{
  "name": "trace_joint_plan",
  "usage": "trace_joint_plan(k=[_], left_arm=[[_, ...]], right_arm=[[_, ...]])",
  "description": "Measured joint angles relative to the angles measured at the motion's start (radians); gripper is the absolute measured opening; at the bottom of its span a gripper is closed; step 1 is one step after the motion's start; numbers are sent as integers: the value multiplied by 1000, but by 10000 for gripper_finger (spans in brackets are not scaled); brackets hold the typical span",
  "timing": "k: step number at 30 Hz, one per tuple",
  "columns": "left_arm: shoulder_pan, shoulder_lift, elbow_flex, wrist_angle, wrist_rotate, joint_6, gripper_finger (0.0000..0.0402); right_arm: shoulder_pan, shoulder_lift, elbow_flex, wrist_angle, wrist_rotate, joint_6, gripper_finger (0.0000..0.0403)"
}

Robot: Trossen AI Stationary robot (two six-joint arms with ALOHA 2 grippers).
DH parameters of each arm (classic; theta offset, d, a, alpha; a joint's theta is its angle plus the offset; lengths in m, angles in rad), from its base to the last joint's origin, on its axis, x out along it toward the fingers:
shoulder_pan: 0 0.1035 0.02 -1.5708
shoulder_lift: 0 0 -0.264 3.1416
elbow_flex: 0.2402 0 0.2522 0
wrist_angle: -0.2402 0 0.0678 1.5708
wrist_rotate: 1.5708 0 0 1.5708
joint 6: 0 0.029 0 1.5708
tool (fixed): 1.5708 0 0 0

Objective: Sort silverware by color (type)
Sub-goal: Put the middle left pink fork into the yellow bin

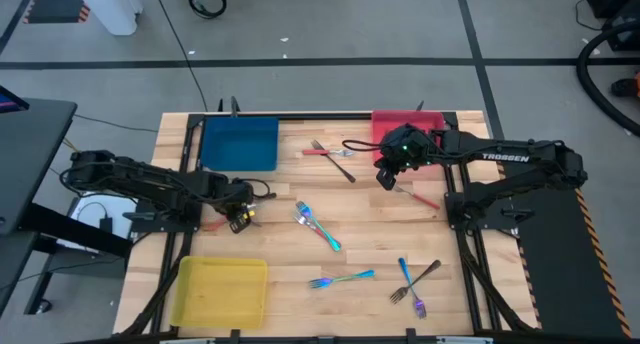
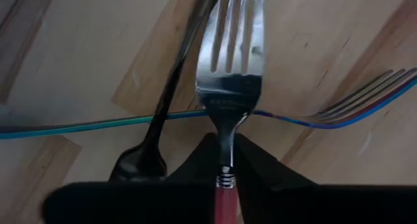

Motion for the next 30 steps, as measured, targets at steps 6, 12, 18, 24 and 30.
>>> trace_joint_plan(k=[6,12,18,24,30], left_arm=[[0,-6,5,-14,5,-2,19],[-6,-4,110,-69,80,28,9],[-61,-4,263,-257,83,46,1],[-186,-5,441,-438,82,19,0],[-367,-6,547,-457,78,-108,0]], right_arm=[[18,0,0,0,1,0,36],[25,0,0,1,2,0,36],[34,0,0,-1,9,0,36],[40,0,0,-2,10,1,36],[39,0,0,-4,44,1,36]])
